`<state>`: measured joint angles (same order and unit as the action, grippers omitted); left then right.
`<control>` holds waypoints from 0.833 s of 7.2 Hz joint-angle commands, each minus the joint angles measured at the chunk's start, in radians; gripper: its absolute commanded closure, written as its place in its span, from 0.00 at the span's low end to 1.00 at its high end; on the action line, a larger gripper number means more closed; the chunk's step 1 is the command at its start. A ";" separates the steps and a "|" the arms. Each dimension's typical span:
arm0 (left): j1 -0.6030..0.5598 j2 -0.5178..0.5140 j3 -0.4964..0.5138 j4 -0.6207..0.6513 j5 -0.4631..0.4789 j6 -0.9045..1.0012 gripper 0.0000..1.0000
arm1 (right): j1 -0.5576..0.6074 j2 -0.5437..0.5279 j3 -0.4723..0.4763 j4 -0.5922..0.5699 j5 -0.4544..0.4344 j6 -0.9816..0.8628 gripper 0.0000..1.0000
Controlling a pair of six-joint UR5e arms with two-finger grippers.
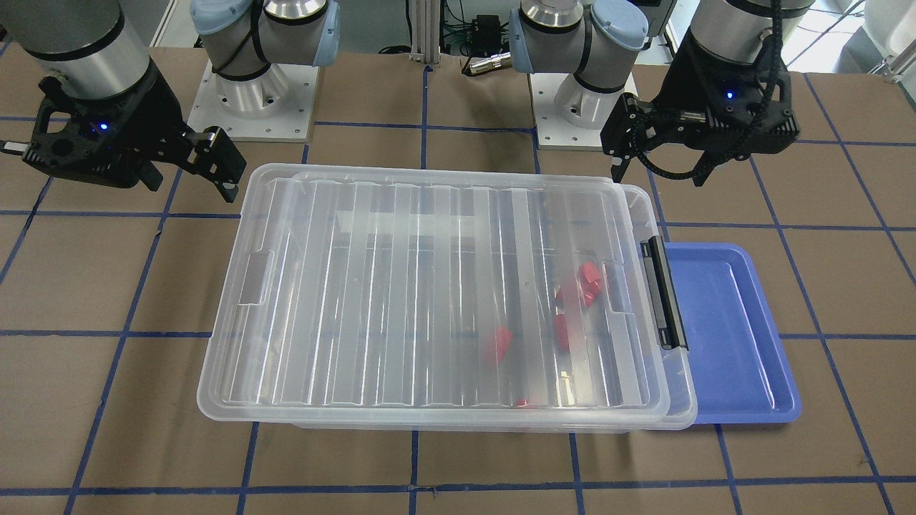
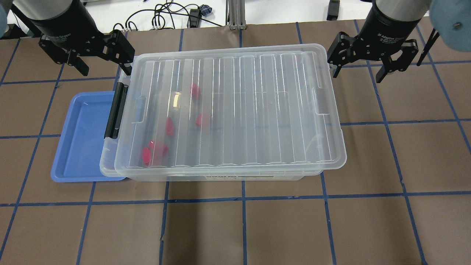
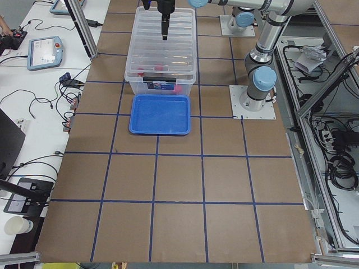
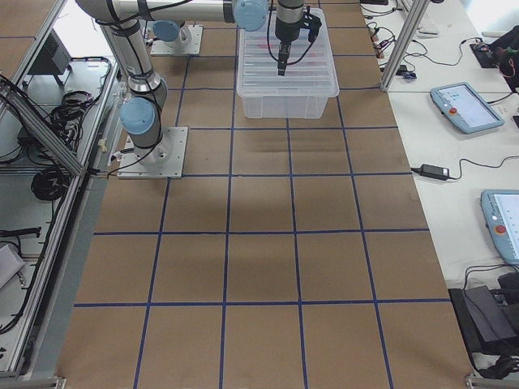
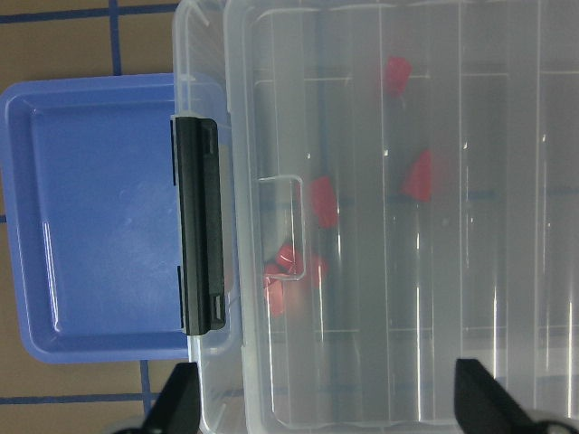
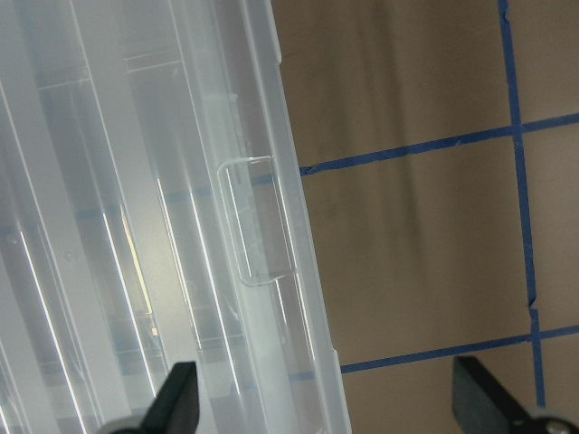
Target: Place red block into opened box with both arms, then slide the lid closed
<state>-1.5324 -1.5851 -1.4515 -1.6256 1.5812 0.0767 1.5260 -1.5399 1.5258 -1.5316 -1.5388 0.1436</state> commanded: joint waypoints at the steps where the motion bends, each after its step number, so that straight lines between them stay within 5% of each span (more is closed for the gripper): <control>1: 0.000 0.002 0.000 0.000 0.000 0.000 0.00 | 0.006 -0.003 0.007 0.014 -0.036 0.014 0.00; 6: -0.005 -0.004 -0.020 -0.008 0.006 -0.028 0.00 | 0.006 -0.016 -0.012 0.013 -0.061 0.014 0.00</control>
<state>-1.5357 -1.5795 -1.4690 -1.6335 1.5884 0.0528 1.5324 -1.5518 1.5160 -1.5164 -1.5995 0.1536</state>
